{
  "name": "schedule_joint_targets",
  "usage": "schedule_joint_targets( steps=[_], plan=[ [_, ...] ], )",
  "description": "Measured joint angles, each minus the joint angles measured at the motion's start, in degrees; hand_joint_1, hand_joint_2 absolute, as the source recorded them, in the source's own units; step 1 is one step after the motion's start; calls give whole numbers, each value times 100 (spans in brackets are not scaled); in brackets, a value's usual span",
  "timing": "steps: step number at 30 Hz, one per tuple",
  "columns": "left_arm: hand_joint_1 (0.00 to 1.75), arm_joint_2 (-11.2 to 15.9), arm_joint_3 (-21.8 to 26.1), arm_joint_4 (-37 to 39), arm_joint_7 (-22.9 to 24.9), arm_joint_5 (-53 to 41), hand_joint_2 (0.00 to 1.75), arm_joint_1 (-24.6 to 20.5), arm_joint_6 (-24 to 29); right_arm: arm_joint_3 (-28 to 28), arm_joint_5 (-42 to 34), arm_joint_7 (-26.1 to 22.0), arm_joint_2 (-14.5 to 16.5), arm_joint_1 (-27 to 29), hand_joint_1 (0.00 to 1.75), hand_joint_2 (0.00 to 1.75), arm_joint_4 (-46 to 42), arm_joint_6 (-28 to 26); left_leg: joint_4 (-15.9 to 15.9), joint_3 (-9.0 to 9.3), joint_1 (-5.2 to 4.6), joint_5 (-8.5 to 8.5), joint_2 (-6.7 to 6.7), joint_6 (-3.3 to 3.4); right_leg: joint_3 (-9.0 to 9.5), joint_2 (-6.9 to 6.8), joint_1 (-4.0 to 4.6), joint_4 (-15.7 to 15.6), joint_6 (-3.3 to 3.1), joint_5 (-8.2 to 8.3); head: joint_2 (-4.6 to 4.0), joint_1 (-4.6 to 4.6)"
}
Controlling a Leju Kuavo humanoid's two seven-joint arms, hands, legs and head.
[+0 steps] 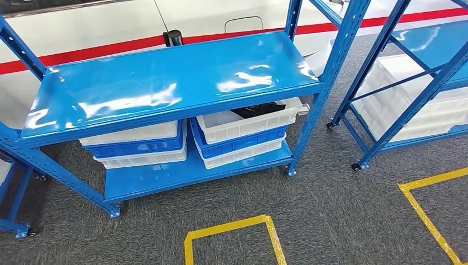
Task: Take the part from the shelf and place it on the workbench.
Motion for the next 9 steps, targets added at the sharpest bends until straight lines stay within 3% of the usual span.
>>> schedule_joint_targets(
  steps=[1,3,5,6,7,9],
  plan=[
    [0,2,0,0,-4,-4,0,0,0,-5,-1,-11,5,1,0,0,0,-19,138,-64,-1,-89,129,-25,6,-50,-13,-10,-38,8,0,-17],
    [0,3,0,0,-19,-16,0,-14,0,-23,0,-36,10,15,0,0,1,-48,776,-369,-1,-431,416,-69,12,-166,-2,-16,-95,-3,0,-49],
    [0,6,0,0,-31,-27,0,-17,-3,-60,-1,-64,5,33,0,0,1,-68,1499,-740,12,-701,494,-99,16,-309,19,-15,-127,-22,0,-62],
    [0,7,1,0,-34,-30,0,-9,-5,-78,-2,-80,3,35,0,0,1,-75,1609,-807,16,-684,512,-103,22,-375,25,-14,-136,-31,0,-65],
    [0,8,1,0,-37,-31,0,-1,-7,-91,-2,-92,2,33,0,0,1,-83,1491,-756,18,-562,538,-97,33,-438,28,-14,-144,-39,0,-65],
    [0,13,2,0,-40,-32,0,4,-9,-105,-3,-107,7,26,0,0,1,-90,949,-485,15,-250,621,-69,61,-522,32,-15,-149,-56,0,-67]
  ],
)
